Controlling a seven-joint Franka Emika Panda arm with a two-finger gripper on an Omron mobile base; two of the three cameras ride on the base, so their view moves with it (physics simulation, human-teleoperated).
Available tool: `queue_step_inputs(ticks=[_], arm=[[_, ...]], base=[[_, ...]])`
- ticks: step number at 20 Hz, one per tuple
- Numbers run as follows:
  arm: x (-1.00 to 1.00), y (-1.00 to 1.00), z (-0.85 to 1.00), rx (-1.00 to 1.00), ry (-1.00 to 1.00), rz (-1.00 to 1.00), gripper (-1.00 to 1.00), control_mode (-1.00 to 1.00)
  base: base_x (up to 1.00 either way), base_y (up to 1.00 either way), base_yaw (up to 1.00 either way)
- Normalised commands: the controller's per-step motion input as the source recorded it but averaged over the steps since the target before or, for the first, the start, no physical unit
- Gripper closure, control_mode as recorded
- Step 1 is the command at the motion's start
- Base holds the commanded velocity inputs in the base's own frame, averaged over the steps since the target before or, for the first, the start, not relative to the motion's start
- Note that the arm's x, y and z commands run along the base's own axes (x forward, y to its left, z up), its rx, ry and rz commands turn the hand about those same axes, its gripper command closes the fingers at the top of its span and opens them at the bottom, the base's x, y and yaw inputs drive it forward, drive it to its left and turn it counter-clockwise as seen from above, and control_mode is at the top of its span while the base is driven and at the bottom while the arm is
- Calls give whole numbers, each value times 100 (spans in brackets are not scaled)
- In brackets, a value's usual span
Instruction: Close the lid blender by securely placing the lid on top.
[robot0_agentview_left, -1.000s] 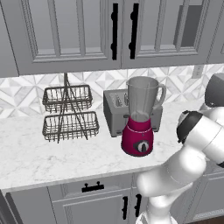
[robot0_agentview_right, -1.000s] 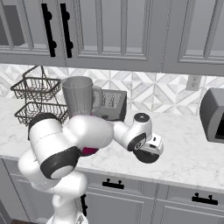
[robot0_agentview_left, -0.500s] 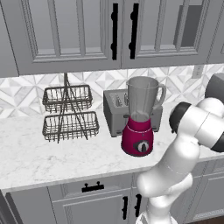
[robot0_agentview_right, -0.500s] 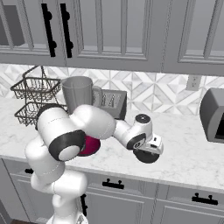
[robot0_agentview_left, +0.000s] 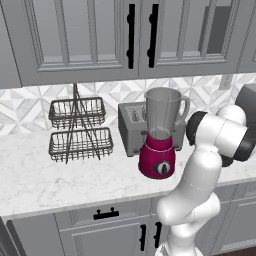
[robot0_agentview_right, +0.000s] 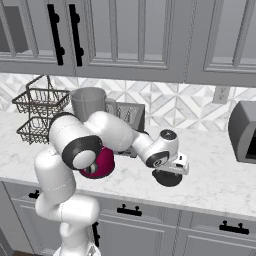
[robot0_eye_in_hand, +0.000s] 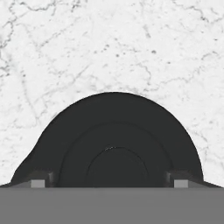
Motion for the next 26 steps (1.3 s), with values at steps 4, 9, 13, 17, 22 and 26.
queue_step_inputs(ticks=[4, 9, 13, 17, 22, 26], arm=[[11, -4, -34, 0, 3, 2, 100, -100], [0, 0, -66, 0, 6, 0, 100, -100], [-3, 0, -58, 0, 5, 0, 100, -100], [0, 0, -14, 0, 0, 0, 100, -100], [-3, 3, -3, 0, 0, 0, 100, -100], [-19, 10, 4, 0, 0, 0, 100, -100]], base=[[0, 0, 0], [0, 0, 0], [0, 0, 0], [0, 0, 0], [0, 0, 0], [0, 0, 0]])
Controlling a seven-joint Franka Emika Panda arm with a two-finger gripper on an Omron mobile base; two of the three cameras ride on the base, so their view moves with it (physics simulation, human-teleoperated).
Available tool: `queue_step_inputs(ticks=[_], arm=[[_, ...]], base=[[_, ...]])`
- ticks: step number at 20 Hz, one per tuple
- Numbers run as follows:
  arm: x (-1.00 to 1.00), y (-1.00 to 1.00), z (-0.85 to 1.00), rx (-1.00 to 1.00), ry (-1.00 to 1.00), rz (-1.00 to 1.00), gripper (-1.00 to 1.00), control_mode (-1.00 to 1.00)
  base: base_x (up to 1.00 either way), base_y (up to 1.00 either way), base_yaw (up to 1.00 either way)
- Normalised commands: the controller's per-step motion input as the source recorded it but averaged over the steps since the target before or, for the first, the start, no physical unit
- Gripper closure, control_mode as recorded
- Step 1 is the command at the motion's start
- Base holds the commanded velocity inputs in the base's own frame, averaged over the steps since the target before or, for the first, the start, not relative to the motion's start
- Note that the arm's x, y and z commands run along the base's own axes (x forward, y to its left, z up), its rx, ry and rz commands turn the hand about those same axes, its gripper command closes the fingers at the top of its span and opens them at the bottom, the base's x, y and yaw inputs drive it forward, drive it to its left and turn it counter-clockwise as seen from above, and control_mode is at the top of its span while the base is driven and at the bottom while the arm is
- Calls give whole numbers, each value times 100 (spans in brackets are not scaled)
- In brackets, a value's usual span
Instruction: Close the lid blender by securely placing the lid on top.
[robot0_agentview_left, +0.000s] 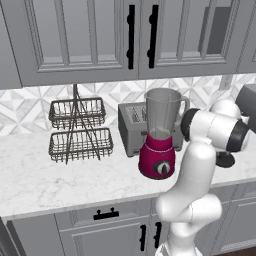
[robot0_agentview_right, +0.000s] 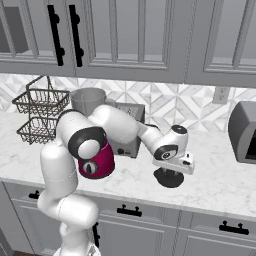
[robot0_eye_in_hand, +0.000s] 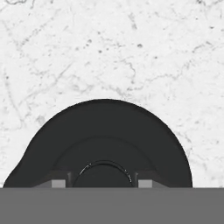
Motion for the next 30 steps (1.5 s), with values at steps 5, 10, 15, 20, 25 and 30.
queue_step_inputs(ticks=[5, 10, 15, 20, 25, 30], arm=[[-28, 0, 49, 0, 0, 0, 100, -100], [-29, 4, 81, 0, 0, 0, 100, -100], [-37, 22, 94, 0, -6, 0, 100, -100], [-41, 31, 93, -3, -11, 0, 100, -100], [-37, 42, 81, -9, -7, 0, 100, -100], [-27, 38, 91, -2, -9, 0, 100, -100]], base=[[0, 0, 0], [0, 0, 0], [0, 0, 0], [0, 0, 0], [0, 0, 0], [0, 0, 0]])
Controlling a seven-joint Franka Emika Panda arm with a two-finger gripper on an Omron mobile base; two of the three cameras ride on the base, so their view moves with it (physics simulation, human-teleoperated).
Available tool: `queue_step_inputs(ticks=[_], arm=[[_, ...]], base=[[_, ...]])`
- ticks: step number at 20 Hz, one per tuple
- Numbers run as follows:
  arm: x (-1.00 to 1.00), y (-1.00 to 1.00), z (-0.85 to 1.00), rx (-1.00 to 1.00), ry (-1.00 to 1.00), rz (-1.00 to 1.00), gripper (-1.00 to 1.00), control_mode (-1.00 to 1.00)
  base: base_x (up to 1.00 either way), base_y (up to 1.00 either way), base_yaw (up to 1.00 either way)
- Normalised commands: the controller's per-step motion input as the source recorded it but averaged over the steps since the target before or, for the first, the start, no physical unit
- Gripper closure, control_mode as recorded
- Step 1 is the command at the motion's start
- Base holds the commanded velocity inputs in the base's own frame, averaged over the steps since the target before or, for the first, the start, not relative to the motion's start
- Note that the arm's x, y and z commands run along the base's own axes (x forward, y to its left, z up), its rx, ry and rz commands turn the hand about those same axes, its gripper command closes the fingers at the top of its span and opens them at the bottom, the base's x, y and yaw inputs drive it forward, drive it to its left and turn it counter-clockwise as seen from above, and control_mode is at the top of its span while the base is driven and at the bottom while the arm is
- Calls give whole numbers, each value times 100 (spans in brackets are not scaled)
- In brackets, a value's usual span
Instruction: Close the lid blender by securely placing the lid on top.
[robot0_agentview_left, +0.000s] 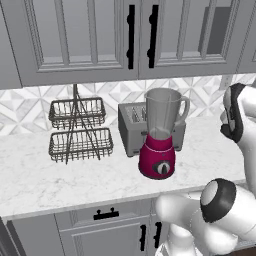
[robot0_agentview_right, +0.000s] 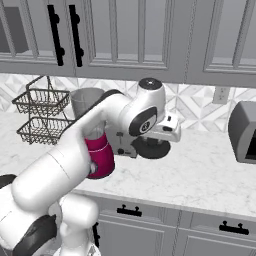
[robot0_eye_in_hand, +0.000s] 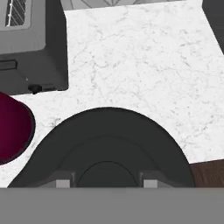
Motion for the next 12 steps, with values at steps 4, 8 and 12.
queue_step_inputs(ticks=[4, 8, 12], arm=[[-18, 30, 91, 0, -8, 0, 100, -100], [-16, 34, 87, 0, -6, 0, 100, -100], [-12, 38, 79, 1, -6, 0, 100, -100]], base=[[0, 0, 0], [0, 0, 0], [0, 0, 0]])
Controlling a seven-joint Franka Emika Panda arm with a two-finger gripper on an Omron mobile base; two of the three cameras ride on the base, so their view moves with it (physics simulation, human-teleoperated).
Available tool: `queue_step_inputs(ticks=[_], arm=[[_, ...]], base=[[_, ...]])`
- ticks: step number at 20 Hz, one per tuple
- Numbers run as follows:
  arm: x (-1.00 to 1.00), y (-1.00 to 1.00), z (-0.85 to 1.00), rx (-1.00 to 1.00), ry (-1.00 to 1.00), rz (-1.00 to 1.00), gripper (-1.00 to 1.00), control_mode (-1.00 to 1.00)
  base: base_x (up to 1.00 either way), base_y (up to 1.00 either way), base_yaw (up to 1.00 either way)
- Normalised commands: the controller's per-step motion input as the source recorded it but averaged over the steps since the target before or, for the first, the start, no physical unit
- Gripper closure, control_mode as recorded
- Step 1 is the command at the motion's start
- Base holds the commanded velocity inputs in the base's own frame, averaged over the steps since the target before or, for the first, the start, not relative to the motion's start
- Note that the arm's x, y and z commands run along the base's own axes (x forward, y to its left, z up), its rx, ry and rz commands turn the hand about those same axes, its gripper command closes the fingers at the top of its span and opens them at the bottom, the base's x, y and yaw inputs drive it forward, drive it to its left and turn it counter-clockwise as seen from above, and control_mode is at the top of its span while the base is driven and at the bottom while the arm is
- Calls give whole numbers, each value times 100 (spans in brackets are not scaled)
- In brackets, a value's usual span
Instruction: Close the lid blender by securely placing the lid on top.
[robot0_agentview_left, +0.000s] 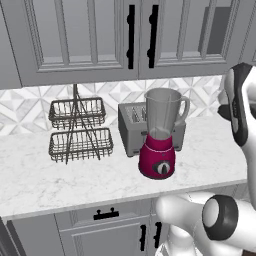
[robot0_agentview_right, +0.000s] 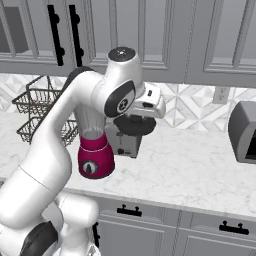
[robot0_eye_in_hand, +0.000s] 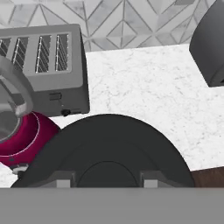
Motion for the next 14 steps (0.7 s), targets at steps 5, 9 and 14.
queue_step_inputs(ticks=[5, 9, 14], arm=[[-11, 40, 72, 4, -7, 0, 100, -100], [-10, 44, 60, 5, -5, 0, 100, -100], [-2, 52, 34, 6, -8, 2, 100, -100]], base=[[0, 0, 0], [0, 0, 0], [0, 0, 0]])
